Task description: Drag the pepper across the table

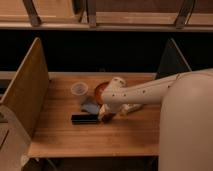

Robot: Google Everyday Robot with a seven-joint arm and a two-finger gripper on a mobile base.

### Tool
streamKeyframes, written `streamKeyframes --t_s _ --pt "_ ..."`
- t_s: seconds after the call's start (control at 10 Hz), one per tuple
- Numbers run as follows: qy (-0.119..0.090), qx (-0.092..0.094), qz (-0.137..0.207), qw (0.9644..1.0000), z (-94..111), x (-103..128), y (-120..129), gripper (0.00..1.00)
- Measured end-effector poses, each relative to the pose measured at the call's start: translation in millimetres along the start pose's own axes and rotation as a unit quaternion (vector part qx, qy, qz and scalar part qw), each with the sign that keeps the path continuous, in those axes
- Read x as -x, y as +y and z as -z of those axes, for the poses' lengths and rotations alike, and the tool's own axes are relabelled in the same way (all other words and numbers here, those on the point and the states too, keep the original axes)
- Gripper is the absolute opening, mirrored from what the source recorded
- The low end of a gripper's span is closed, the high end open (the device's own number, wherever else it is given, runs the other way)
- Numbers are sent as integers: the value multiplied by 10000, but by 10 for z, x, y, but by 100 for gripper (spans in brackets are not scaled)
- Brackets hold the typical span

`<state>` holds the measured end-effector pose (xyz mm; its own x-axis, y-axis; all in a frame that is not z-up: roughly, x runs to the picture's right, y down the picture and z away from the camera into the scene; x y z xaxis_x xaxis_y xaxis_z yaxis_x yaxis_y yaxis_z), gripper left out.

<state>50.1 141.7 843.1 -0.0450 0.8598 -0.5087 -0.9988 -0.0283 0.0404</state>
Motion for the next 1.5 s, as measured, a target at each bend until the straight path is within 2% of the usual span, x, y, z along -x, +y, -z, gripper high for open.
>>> streamKeyframes --t_s 0.1,0.2,0.3,0.4,0.6,0.9,1.3,1.4,1.5 --pt "33 -26 -88 10000 -56 31 -36 80" --pt "392 12 -470 9981 -395 8 -34 80" --pt "508 54 -532 9973 -481 -28 -17 80" --pt "611 127 -534 9966 -508 -67 16 80" --pt "691 256 -501 9960 -502 -105 60 77" --pt "684 403 -464 9958 -436 -95 58 49" --pt "744 485 -339 9955 -430 -156 82 9" --pt "785 532 -217 9953 -427 -207 142 1" --pt "804 563 -115 9951 -414 -241 189 0"
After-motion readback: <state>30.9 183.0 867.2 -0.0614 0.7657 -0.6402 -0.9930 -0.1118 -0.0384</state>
